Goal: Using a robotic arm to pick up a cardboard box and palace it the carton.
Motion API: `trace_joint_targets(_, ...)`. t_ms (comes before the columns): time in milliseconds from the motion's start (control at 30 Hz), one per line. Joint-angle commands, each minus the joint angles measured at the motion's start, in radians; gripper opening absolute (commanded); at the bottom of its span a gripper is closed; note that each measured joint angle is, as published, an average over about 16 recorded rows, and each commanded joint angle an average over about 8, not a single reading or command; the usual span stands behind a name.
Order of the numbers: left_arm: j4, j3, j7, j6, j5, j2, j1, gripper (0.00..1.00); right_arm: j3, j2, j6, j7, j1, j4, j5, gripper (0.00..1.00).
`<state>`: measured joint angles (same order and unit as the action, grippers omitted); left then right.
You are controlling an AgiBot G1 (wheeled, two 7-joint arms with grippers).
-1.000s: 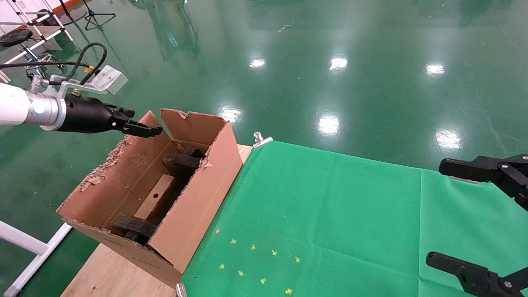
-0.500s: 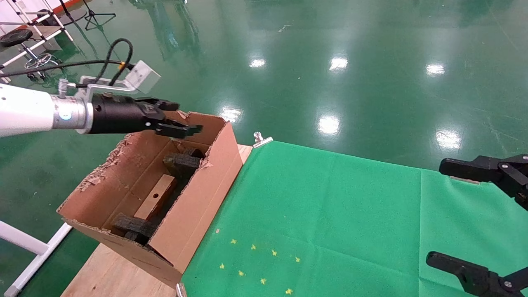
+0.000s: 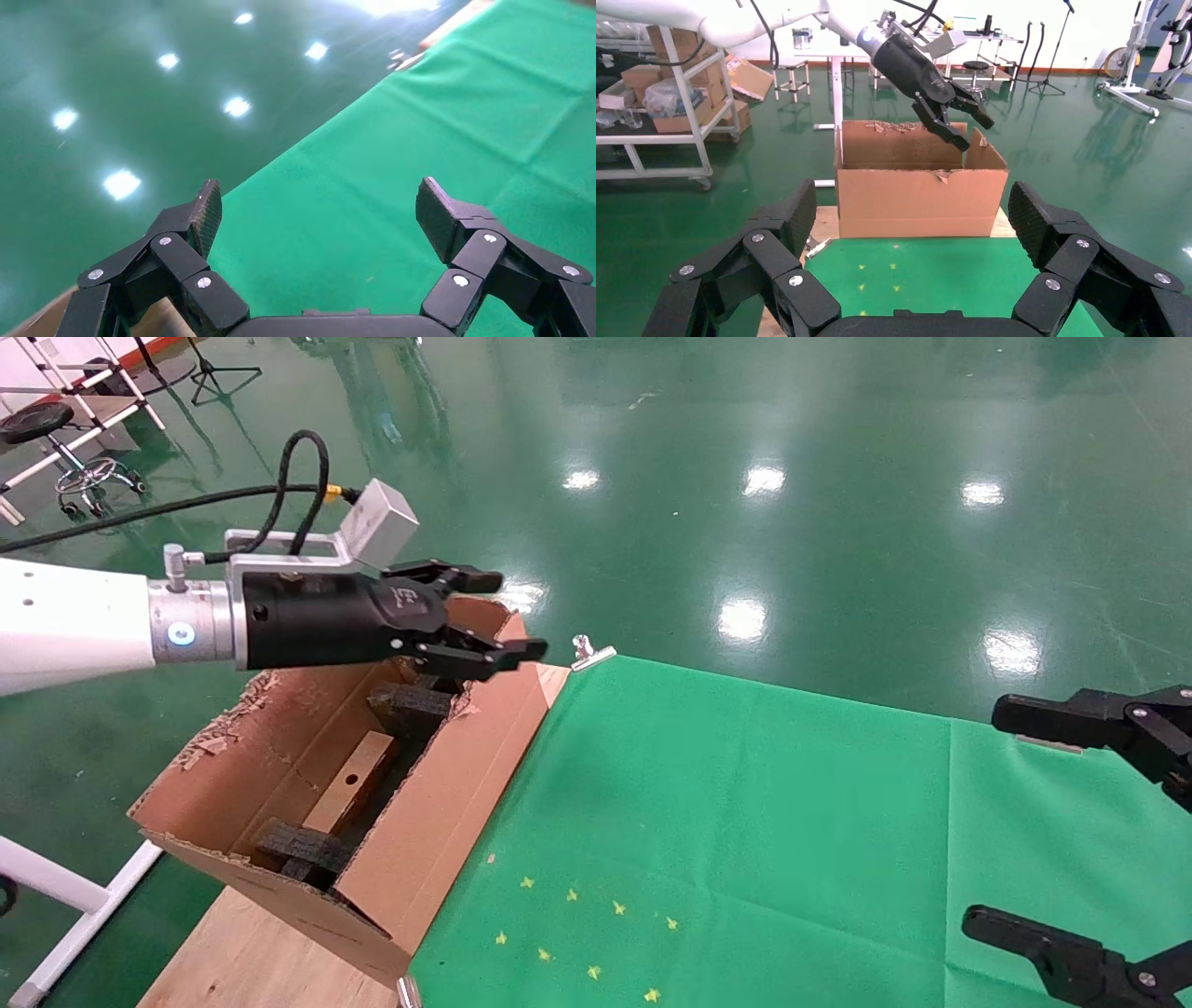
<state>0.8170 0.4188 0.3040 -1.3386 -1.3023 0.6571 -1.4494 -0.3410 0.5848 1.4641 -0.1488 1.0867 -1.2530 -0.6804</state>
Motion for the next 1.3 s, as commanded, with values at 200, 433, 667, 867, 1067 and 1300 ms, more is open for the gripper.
trace_joint_targets(200, 0.112, -0.033, -0.028, -0.038, 0.137, -0.011, 0.090, 1.00, 0.000, 0.000, 0.000, 0.000, 0.000, 0.000, 0.000, 1.00)
trace_joint_targets(433, 0.225, -0.067, -0.056, -0.076, 0.275, -0.022, 0.181, 1.00, 0.000, 0.000, 0.000, 0.000, 0.000, 0.000, 0.000, 1.00)
trace_joint_targets(667, 0.339, -0.101, -0.084, -0.114, 0.415, -0.033, 0.272, 1.00, 0.000, 0.000, 0.000, 0.000, 0.000, 0.000, 0.000, 1.00)
trace_joint_targets(867, 0.429, -0.128, -0.107, -0.144, 0.525, -0.042, 0.344, 1.00, 0.000, 0.000, 0.000, 0.000, 0.000, 0.000, 0.000, 1.00)
trace_joint_targets(1067, 0.487, -0.145, -0.120, -0.164, 0.596, -0.048, 0.391, 1.00, 0.000, 0.000, 0.000, 0.000, 0.000, 0.000, 0.000, 1.00)
trace_joint_targets(1300, 0.488, -0.147, -0.120, -0.165, 0.599, -0.049, 0.392, 1.00, 0.000, 0.000, 0.000, 0.000, 0.000, 0.000, 0.000, 1.00)
